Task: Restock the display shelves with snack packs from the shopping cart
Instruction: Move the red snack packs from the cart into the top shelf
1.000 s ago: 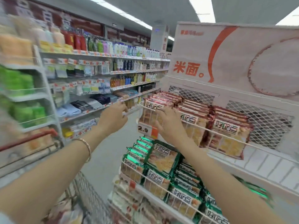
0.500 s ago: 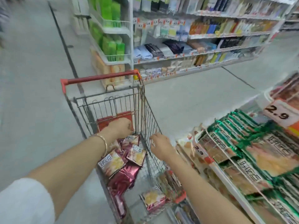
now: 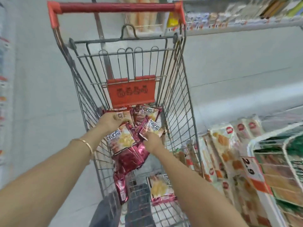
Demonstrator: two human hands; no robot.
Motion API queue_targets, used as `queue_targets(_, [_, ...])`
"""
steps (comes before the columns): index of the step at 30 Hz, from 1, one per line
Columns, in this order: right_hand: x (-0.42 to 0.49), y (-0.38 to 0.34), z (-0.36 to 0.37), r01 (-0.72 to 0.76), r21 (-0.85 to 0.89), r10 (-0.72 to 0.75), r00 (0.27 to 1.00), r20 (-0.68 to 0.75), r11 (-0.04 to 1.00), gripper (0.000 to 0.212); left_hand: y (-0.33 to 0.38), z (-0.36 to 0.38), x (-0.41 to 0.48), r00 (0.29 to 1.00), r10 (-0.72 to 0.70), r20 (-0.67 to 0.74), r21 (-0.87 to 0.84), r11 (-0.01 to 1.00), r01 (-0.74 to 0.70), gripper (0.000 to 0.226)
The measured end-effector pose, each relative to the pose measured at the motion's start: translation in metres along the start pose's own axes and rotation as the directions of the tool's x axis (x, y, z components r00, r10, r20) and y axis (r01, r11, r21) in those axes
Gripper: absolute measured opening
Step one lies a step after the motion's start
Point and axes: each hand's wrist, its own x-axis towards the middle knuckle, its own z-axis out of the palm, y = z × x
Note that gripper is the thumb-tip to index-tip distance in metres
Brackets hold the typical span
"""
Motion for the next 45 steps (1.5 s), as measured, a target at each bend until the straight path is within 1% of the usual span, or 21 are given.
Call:
queue_targets(3, [0.037, -0.012, 0.025, -0.016, -0.037, 0.014, 0.999, -0.048, 0.999, 0.046, -0.014, 0.019, 0.012, 0.992, -0.123, -0.017, -0.221, 0.968, 0.116, 0.006])
queue_targets(6, [0.064, -0.015, 0.055, -0.068, 0.101, 0.068, 0.998, 0.004, 0.993, 0.097, -0.023, 0.033, 0.017, 0.981, -0.191, -0.025, -0.342, 0.924, 0.171, 0.024])
queue_targets(7, [0.069, -0.012, 0.063, -0.070, 0.100, 0.068, 0.997, 0.022, 0.993, 0.096, -0.027, 0.037, 0.020, 0.975, -0.219, -0.044, -0.369, 0.910, 0.187, 0.028])
queue_targets(10, [0.076, 0.008, 0.073, 0.049, 0.069, -0.048, 0.999, -0.021, 0.996, 0.036, -0.039, 0.040, 0.027, 0.944, -0.319, -0.086, -0.450, 0.857, 0.249, 0.039])
queue_targets(12, [0.075, 0.020, 0.069, 0.095, 0.236, -0.096, 0.995, -0.010, 0.967, 0.025, -0.045, 0.040, 0.031, 0.926, -0.366, -0.090, -0.490, 0.826, 0.279, 0.050])
queue_targets(14, [0.071, 0.033, 0.056, 0.085, 0.439, -0.087, 0.996, -0.017, 0.894, 0.034, -0.045, 0.041, 0.029, 0.910, -0.403, -0.097, -0.501, 0.810, 0.305, 0.061])
queue_targets(16, [0.066, 0.045, 0.042, 0.011, 0.662, -0.049, 0.998, 0.040, 0.750, 0.028, -0.045, 0.046, 0.027, 0.916, -0.394, -0.076, -0.508, 0.805, 0.304, 0.087])
queue_targets(18, [0.059, 0.057, 0.030, -0.081, 0.791, -0.043, 0.990, 0.135, 0.606, 0.040, -0.042, 0.051, 0.024, 0.944, -0.329, 0.027, -0.523, 0.800, 0.294, 0.119])
queue_targets(20, [0.052, 0.069, 0.025, -0.149, 0.853, -0.035, 0.981, 0.192, 0.501, 0.050, -0.037, 0.057, 0.024, 0.956, -0.284, 0.076, -0.548, 0.789, 0.278, 0.129])
queue_targets(23, [0.043, 0.080, 0.021, -0.166, 0.921, -0.023, 0.982, 0.186, 0.353, 0.061, -0.028, 0.059, 0.025, 0.924, -0.379, -0.046, -0.599, 0.751, 0.278, 0.124])
queue_targets(24, [0.040, 0.081, 0.021, -0.173, 0.939, -0.021, 0.982, 0.187, 0.297, 0.063, -0.023, 0.057, 0.021, 0.927, -0.376, -0.009, -0.594, 0.748, 0.297, 0.122])
queue_targets(27, [0.028, 0.079, 0.018, -0.188, 0.966, -0.085, 0.975, 0.205, 0.178, 0.067, -0.019, 0.056, 0.010, 0.899, -0.199, 0.390, -0.577, 0.708, 0.407, 0.108])
queue_targets(30, [0.012, 0.081, 0.017, -0.261, 0.962, -0.157, 0.950, 0.271, 0.082, 0.058, -0.016, 0.060, 0.003, 0.891, -0.137, 0.432, -0.643, 0.646, 0.411, 0.052])
queue_targets(32, [0.004, 0.091, 0.025, -0.325, 0.918, -0.118, 0.927, 0.357, 0.227, 0.052, -0.016, 0.061, 0.003, 0.906, -0.181, 0.382, -0.646, 0.649, 0.402, 0.027])
queue_targets(33, [0.000, 0.096, 0.031, -0.347, 0.840, -0.032, 0.918, 0.395, 0.417, 0.050, -0.020, 0.061, 0.005, 0.908, -0.205, 0.365, -0.634, 0.659, 0.404, 0.022])
queue_targets(35, [-0.003, 0.118, 0.053, -0.356, 0.388, 0.189, 0.895, 0.405, 0.850, 0.046, -0.027, 0.059, 0.007, 0.898, -0.231, 0.374, -0.602, 0.676, 0.425, 0.020])
queue_targets(36, [-0.007, 0.129, 0.066, -0.325, 0.080, 0.275, 0.889, 0.367, 0.942, 0.045, -0.031, 0.059, 0.007, 0.890, -0.243, 0.387, -0.578, 0.688, 0.439, 0.019])
queue_targets(37, [-0.010, 0.142, 0.081, -0.321, -0.123, 0.343, 0.872, 0.349, 0.939, 0.046, -0.033, 0.059, 0.006, 0.882, -0.247, 0.401, -0.557, 0.698, 0.450, 0.017])
queue_targets(39, [-0.018, 0.163, 0.112, -0.370, -0.269, 0.450, 0.816, 0.364, 0.889, 0.052, -0.035, 0.061, 0.003, 0.878, -0.247, 0.410, -0.548, 0.703, 0.454, 0.016])
queue_targets(42, [-0.025, 0.170, 0.123, -0.522, -0.199, 0.554, 0.728, 0.403, 0.830, 0.079, -0.039, 0.064, -0.001, 0.885, -0.245, 0.396, -0.556, 0.703, 0.443, 0.017])
queue_targets(45, [-0.029, 0.163, 0.105, -0.566, 0.003, 0.527, 0.770, 0.360, 0.825, 0.096, -0.037, 0.065, -0.005, 0.895, -0.231, 0.382, -0.550, 0.721, 0.421, 0.017])
